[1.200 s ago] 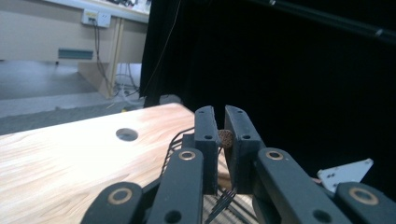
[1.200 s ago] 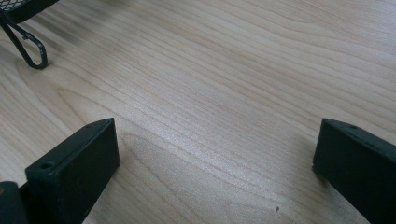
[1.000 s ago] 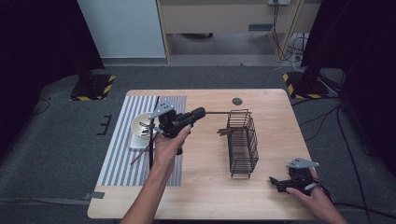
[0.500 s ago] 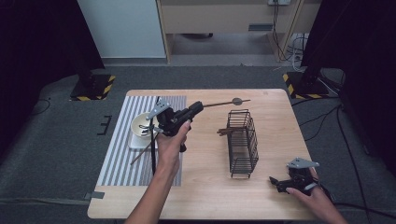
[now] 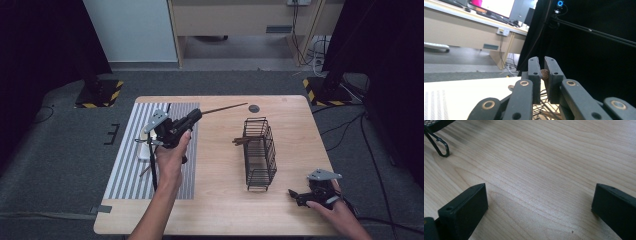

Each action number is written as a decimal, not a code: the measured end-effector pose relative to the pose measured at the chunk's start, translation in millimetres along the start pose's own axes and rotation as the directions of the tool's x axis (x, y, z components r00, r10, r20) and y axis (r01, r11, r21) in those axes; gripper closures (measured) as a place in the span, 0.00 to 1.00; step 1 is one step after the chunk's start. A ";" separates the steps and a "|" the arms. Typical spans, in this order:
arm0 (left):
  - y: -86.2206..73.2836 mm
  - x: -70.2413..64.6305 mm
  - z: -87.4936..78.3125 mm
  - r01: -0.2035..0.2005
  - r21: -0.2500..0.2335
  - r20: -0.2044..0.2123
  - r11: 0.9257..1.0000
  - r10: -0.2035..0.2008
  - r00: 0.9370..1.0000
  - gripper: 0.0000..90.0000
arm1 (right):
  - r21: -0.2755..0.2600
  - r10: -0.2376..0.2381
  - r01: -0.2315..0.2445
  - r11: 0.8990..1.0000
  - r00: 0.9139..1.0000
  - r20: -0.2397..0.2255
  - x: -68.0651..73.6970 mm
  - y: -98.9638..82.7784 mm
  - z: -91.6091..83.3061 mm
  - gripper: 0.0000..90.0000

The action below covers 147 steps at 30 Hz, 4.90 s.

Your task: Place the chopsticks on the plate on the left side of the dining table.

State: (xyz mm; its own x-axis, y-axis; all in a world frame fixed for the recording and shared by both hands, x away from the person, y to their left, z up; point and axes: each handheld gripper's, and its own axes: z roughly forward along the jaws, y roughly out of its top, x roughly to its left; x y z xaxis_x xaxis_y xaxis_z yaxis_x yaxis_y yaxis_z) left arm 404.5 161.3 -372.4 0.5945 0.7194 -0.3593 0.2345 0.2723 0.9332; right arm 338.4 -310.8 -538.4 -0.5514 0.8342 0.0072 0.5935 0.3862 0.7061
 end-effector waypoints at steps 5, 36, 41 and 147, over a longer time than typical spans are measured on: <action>-2.1 9.4 -12.5 -0.010 -0.003 -0.037 1.000 0.010 0.999 0.93 | 0.000 -0.001 0.001 1.000 1.000 0.000 -0.1 0.0 0.0 0.00; -47.6 58.8 -71.0 0.038 0.036 -0.170 0.999 -0.032 0.985 0.93 | -0.001 -0.004 0.004 1.000 1.000 0.001 -0.2 0.0 0.2 0.00; -51.9 63.7 -76.6 0.049 0.033 -0.183 0.998 -0.042 0.982 0.93 | -0.001 -0.003 0.003 1.000 1.000 0.000 -0.2 0.0 0.1 0.00; -72.8 103.0 -154.0 0.054 0.091 -0.321 0.994 -0.022 0.947 0.93 | 0.000 -0.003 0.003 1.000 1.000 0.000 -0.2 0.1 0.2 0.00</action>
State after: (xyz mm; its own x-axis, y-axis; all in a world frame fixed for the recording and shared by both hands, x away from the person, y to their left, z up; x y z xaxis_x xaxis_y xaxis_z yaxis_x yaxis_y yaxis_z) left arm 330.2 314.0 -476.3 0.3106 0.8804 -0.3584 0.3354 0.2513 0.9079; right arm 338.7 -310.8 -538.4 -0.5531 0.8331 0.0049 0.5917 0.3887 0.7062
